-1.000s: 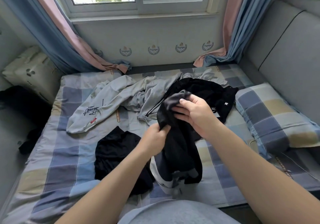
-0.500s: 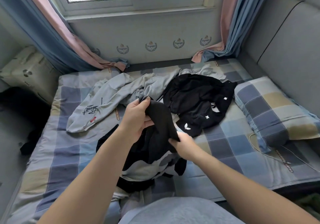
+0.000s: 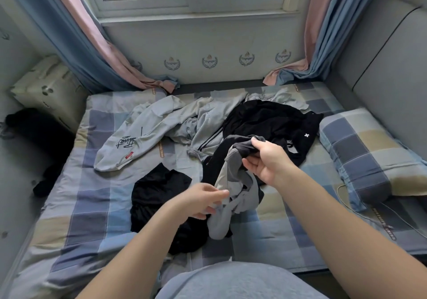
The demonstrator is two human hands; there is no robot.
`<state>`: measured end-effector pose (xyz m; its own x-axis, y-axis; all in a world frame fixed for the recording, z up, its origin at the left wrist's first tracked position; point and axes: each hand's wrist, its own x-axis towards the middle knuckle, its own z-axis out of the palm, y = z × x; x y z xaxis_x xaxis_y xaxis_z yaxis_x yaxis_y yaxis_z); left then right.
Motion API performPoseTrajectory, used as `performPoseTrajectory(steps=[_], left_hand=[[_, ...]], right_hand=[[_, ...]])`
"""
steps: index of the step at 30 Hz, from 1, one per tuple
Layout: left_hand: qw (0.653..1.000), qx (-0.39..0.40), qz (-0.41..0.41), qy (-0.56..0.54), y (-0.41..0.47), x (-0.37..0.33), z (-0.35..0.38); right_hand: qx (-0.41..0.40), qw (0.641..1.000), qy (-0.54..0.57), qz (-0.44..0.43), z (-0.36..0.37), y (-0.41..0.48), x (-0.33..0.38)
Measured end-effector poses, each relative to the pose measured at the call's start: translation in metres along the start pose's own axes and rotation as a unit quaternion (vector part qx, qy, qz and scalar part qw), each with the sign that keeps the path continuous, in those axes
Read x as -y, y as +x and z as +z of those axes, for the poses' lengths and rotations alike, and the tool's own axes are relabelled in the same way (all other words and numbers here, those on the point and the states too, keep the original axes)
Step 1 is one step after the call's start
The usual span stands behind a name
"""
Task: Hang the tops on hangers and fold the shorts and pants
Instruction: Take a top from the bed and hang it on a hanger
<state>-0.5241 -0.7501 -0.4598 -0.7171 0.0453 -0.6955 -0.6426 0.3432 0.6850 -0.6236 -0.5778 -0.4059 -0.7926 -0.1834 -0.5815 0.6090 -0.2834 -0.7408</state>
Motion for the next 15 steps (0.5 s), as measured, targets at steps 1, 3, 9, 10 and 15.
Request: performPoseTrajectory(steps=[1,3,9,10,15], left_hand=[[1.000,0.015,-0.015,0.002,0.003,0.004,0.004],[0.998,0.030,-0.043,-0.029,0.010,0.013,0.011],[0.952,-0.012,-0.073,-0.297,0.033,0.029,0.018],[0.942,-0.035,-0.037,-0.332,0.037,0.029,0.019],[0.920,-0.196,0.103,-0.322,0.043,0.009,0.007]], right_hand=[[0.006,1.000,0.020,0.004,0.002,-0.003,0.003],[0.024,0.998,0.053,0.011,0.005,-0.009,0.008],[0.080,0.993,0.086,0.018,0.007,-0.022,0.018],[0.082,0.993,0.086,0.016,0.006,-0.023,0.019],[0.029,0.994,0.106,0.015,-0.014,-0.013,0.015]])
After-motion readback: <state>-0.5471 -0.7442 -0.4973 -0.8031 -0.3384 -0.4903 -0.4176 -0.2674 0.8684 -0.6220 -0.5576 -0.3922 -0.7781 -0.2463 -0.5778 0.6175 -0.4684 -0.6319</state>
